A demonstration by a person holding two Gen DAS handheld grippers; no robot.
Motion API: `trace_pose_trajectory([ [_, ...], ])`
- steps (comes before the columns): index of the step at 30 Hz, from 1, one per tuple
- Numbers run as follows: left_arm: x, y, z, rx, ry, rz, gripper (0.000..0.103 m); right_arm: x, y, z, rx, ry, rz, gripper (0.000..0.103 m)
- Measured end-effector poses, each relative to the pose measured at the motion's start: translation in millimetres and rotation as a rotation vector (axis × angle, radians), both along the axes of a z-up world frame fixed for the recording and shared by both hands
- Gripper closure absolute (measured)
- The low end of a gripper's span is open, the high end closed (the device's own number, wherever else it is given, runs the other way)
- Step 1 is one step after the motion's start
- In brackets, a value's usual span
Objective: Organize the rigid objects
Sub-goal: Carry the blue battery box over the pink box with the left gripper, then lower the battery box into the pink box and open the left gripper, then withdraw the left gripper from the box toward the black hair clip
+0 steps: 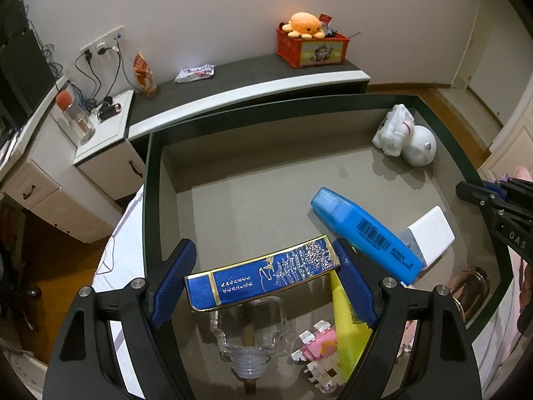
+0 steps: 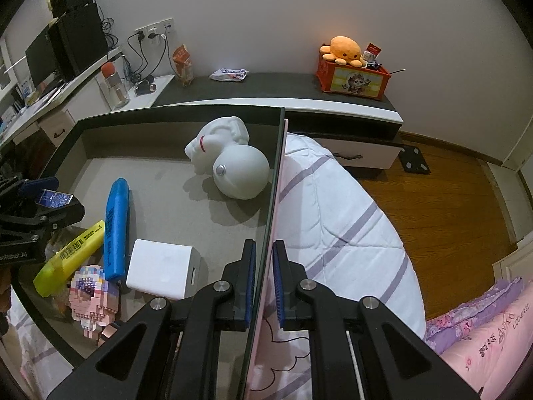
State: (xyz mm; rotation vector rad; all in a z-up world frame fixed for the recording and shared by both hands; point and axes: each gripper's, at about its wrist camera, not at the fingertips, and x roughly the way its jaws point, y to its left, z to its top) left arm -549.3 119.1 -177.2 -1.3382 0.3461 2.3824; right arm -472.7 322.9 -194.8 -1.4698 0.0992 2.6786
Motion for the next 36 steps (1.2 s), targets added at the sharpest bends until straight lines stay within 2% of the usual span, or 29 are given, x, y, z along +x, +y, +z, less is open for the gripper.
trace_pose_trajectory([
  [9, 1, -3, 3, 0.016, 0.009, 0.001, 0.008, 0, 0, 1, -0.002, -0.006, 0.006, 0.093],
  [17, 17, -13, 9, 0.029, 0.044, 0.016, 0.001, 0, 2, 0, -0.004, -0.005, 0.007, 0.093],
  [24, 34, -19, 22, 0.042, 0.088, 0.027, 0.000, -1, 0, 1, -0.003, -0.009, 0.012, 0.093],
  [36, 51, -26, 29, 0.039, 0.108, 0.035, 0.000, 5, -3, 3, -0.008, -0.013, 0.012, 0.093],
])
